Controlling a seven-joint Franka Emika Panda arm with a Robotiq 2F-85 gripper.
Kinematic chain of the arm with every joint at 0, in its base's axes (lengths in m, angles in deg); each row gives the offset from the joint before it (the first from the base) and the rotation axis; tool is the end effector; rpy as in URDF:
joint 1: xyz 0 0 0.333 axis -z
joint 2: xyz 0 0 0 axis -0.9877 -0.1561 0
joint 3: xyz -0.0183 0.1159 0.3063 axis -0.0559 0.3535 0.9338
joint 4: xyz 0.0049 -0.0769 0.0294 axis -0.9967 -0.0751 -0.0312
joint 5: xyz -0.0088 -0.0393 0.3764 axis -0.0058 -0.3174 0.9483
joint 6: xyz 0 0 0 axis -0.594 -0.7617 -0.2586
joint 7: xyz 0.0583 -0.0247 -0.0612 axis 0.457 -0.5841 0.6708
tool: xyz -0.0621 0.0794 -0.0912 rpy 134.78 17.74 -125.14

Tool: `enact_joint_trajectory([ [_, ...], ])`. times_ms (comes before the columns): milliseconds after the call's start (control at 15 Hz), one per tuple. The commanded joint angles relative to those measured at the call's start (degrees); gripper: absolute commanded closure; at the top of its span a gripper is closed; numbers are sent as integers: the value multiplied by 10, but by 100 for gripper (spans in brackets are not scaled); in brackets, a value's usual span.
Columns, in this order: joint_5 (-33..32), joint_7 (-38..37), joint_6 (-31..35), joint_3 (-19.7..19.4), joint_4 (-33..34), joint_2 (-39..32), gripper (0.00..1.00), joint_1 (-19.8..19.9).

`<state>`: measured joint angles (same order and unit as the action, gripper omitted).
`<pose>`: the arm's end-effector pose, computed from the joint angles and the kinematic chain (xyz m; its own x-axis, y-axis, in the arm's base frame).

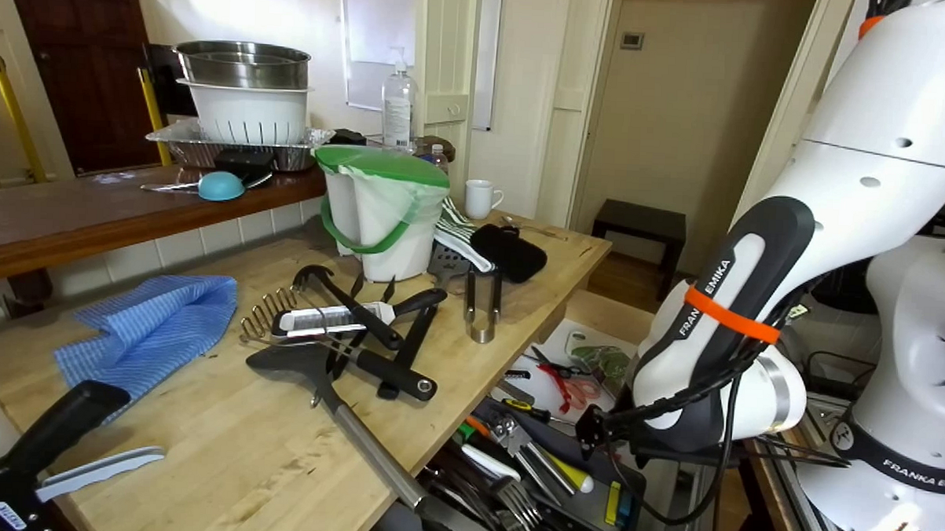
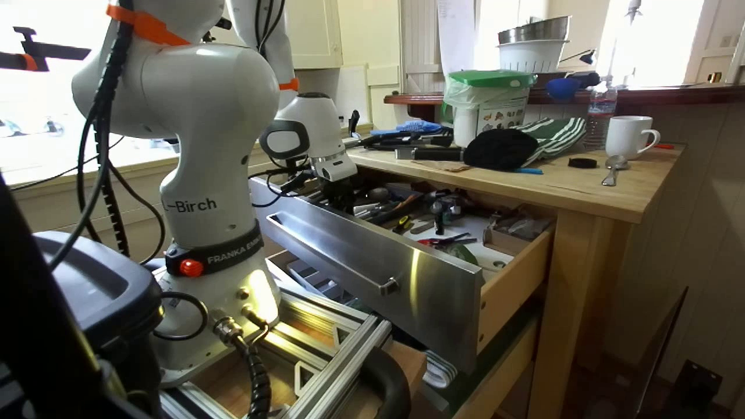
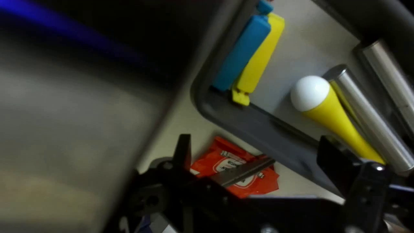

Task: Open the first top drawer

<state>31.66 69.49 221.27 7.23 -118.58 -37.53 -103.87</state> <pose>0.3310 0.0453 0.1397 0.2937 -0.9525 0.0805 -0.9450 -0.3020 -0.1256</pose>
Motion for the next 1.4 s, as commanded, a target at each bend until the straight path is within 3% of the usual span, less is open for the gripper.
enact_joint_trajectory([
  [0,92,83,-7,1,1,23,0,-24],
  [200,149,125,49,12,6,69,0,-30],
  [333,128,122,85,17,-24,114,0,-32],
  [400,148,187,125,20,6,87,0,-34],
  [533,169,278,147,27,5,106,0,-32],
  [1000,188,530,131,40,20,202,0,-26],
  [1067,232,550,136,35,44,185,0,-23],
  [1133,173,479,147,39,22,174,0,-27],
  [1333,202,509,147,37,36,184,0,-27],
])
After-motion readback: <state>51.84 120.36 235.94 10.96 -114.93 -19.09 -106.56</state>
